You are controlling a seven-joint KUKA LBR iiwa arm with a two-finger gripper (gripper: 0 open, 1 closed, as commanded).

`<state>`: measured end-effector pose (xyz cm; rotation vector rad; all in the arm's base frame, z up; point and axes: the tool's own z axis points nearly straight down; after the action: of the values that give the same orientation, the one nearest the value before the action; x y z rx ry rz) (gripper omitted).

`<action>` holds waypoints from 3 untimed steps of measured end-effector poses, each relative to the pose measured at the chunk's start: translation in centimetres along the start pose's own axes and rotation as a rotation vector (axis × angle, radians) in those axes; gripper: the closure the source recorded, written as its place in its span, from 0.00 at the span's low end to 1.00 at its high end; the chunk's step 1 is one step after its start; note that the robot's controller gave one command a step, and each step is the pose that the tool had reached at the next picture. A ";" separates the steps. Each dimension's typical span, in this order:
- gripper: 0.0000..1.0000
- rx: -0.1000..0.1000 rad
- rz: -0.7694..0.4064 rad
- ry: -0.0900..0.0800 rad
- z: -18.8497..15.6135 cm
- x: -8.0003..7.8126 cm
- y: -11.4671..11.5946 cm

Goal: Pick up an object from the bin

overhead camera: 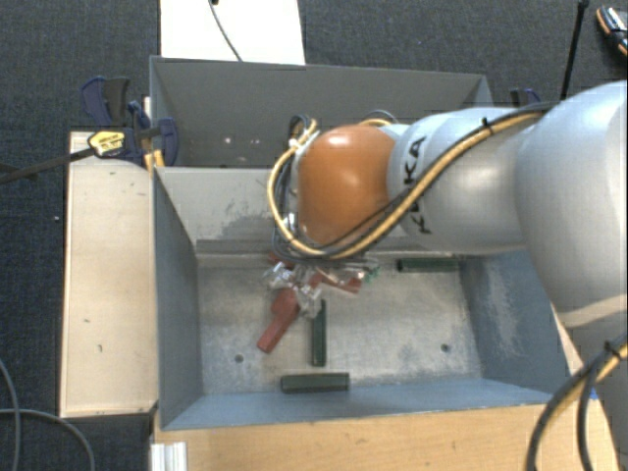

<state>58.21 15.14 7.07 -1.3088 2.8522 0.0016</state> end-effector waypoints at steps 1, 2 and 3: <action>1.00 0.000 0.001 0.000 0.0 0.0 0.0; 1.00 -0.003 0.001 0.003 -0.4 0.1 0.1; 1.00 -0.006 0.002 0.008 -2.5 0.2 0.2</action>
Offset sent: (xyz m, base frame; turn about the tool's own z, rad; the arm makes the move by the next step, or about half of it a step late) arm -0.0001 -0.0001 0.1180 0.0000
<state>57.90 15.12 9.57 -1.3101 2.8627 0.0053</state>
